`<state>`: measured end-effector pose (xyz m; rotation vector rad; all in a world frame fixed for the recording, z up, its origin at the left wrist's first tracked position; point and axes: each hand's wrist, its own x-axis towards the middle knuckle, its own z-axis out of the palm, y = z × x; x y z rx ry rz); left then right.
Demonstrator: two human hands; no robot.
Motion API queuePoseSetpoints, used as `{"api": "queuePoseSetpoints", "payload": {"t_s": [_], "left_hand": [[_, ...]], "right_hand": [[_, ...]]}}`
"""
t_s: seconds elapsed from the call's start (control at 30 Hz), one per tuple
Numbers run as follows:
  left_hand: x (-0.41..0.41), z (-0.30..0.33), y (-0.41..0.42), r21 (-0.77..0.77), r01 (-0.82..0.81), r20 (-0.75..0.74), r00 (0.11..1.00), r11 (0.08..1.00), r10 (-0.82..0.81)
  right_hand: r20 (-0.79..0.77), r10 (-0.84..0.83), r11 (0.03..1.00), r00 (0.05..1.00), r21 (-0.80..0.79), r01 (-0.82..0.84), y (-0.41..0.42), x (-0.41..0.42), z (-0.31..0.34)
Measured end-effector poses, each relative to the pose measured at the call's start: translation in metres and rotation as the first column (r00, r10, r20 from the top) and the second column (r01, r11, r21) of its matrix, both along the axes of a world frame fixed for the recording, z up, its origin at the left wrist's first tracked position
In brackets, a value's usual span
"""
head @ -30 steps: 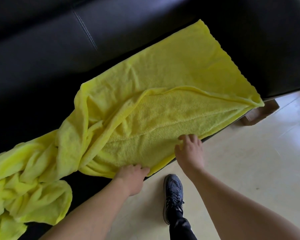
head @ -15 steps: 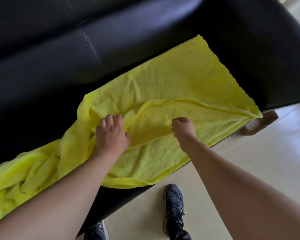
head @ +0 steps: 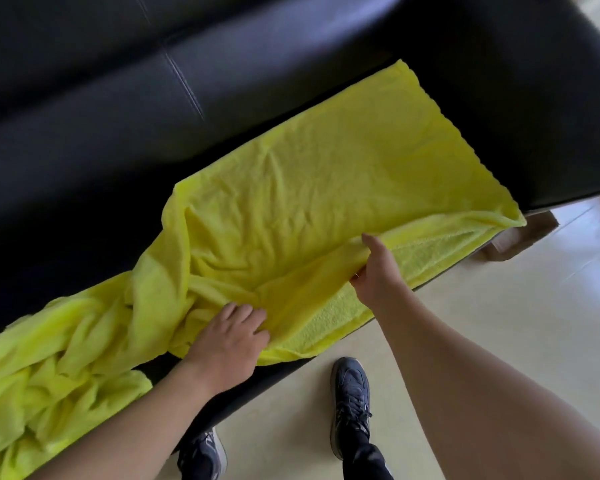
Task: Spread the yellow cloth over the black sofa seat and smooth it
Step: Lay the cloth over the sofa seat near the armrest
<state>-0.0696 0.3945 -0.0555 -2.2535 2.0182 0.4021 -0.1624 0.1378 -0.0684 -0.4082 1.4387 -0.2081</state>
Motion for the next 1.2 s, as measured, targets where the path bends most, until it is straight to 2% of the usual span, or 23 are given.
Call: {"api": "queuePoseSetpoints", "payload": {"t_s": [0.1,0.17,0.27,0.37,0.47,0.57,0.63,0.73,0.8,0.83,0.97,1.07,1.2], "left_hand": [[-0.009,0.001,0.005,0.178,-0.106,-0.015,0.994,0.978,0.11],[-0.018,-0.004,0.003,0.232,-0.139,0.011,0.99,0.963,0.14],[-0.033,0.006,-0.014,0.351,-0.156,0.029,0.987,0.923,0.155],[-0.05,0.004,-0.031,0.461,-0.185,0.103,0.983,0.868,0.154],[-0.068,-0.002,-0.051,0.389,-0.117,-0.02,0.991,0.914,0.135],[-0.077,-0.015,-0.072,0.237,-0.083,-0.054,0.994,0.968,0.099],[-0.072,-0.02,-0.092,0.192,-0.252,-0.074,0.96,0.948,0.27],[-0.045,-0.023,-0.128,0.012,-0.558,-0.076,0.827,0.83,0.557],[-0.026,-0.024,-0.148,0.047,-0.615,-0.049,0.785,0.787,0.617],[-0.017,-0.025,-0.156,0.099,-0.601,-0.027,0.795,0.793,0.606],[0.002,-0.031,-0.177,0.218,-0.431,0.055,0.901,0.876,0.43],[0.007,-0.034,-0.18,0.258,-0.385,0.061,0.922,0.886,0.383],[0.006,-0.029,-0.185,0.199,-0.501,0.091,0.865,0.842,0.494]], "right_hand": [[-0.205,-0.029,1.0,0.978,-0.015,0.026,0.01,-0.026,-0.004],[-0.291,-0.073,0.997,0.954,-0.006,0.074,0.017,-0.044,-0.01],[-0.322,-0.127,0.991,0.938,-0.007,0.132,0.022,-0.061,-0.016],[-0.263,-0.174,0.981,0.949,0.041,0.191,0.024,-0.07,-0.015],[-0.235,-0.236,0.967,0.943,0.035,0.251,0.021,-0.075,-0.018],[-0.263,-0.24,0.969,0.934,0.0,0.249,0.01,-0.078,-0.022],[-0.252,-0.219,0.975,0.943,-0.038,0.217,0.001,-0.081,-0.026],[-0.25,-0.203,0.979,0.947,-0.059,0.194,-0.01,-0.084,-0.028],[-0.228,-0.226,0.974,0.947,-0.033,0.225,-0.014,-0.086,-0.029],[-0.202,-0.254,0.966,0.946,-0.011,0.257,-0.015,-0.085,-0.028],[-0.173,-0.314,0.941,0.934,0.074,0.33,-0.016,-0.087,-0.034],[-0.192,-0.193,0.97,0.962,0.11,0.216,-0.014,-0.093,-0.035],[-0.135,0.148,0.984,0.98,0.117,-0.132,-0.012,-0.104,-0.033]]}}
